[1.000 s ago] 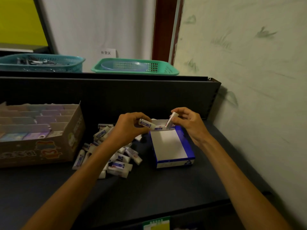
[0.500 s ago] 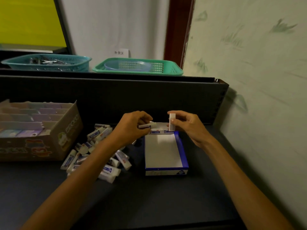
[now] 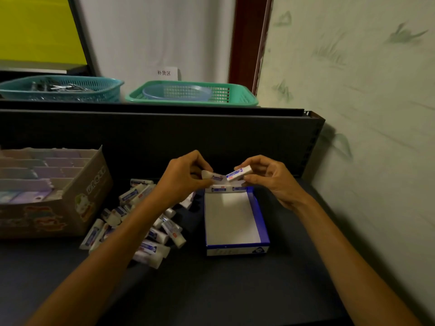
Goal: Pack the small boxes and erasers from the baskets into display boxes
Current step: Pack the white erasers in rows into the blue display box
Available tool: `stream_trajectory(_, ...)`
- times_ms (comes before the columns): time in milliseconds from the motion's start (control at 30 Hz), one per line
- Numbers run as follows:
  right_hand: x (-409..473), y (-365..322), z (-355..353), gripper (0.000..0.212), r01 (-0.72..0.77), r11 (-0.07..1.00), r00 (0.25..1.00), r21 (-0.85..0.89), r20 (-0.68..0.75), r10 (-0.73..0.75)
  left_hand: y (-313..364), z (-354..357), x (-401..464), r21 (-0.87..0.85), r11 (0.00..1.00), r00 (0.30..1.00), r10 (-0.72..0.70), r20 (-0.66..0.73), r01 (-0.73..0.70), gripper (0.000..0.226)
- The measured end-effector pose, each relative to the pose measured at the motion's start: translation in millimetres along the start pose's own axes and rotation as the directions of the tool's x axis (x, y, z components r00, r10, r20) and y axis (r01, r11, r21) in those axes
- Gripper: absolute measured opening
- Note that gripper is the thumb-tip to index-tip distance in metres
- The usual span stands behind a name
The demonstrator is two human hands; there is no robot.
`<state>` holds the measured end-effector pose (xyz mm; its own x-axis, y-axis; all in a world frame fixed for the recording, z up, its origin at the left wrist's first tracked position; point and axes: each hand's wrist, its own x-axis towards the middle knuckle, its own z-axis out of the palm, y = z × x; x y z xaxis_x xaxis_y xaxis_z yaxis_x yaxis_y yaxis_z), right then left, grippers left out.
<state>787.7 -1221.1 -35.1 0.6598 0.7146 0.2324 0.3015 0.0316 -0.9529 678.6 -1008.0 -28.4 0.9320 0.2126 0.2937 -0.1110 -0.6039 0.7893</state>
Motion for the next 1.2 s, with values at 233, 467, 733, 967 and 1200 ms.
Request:
stream_trajectory(233, 0.2, 0.8, 3.1, 0.036, -0.061, 0.992, 0.998, 0.114, -0.019, 0.063, -4.9, 0.4, 2.5, 0.124, 0.986, 0.993, 0.103, 0.055, -0.109, 0.032)
stream_trajectory(467, 5.7, 5.6, 9.1, 0.023, -0.129, 0.974, 0.980, 0.187, -0.124, 0.154, -8.8, 1.6, 3.1, 0.186, 0.968, 0.985, 0.160, 0.062, -0.169, 0.027)
stream_trajectory(733, 7.6, 4.6, 9.2, 0.017, -0.101, 0.995, 0.990, 0.025, -0.095, 0.103, -9.8, 2.3, 4.5, 0.228, 0.954, 0.980, 0.180, 0.082, -0.194, 0.028)
stream_trajectory(967, 16.1, 4.2, 0.8, 0.037, -0.100, 0.962, 0.994, -0.253, 0.010, 0.106, -15.8, 5.9, 7.3, 0.256, 0.946, 0.978, 0.174, 0.115, -0.199, 0.028)
stream_trajectory(1200, 18.3, 6.5, 0.4, 0.031, -0.086, 0.874, 0.991, -0.478, 0.050, 0.125, -14.5, 12.2, 12.4, 0.311, 0.936, 0.981, 0.127, 0.145, -0.167, 0.029)
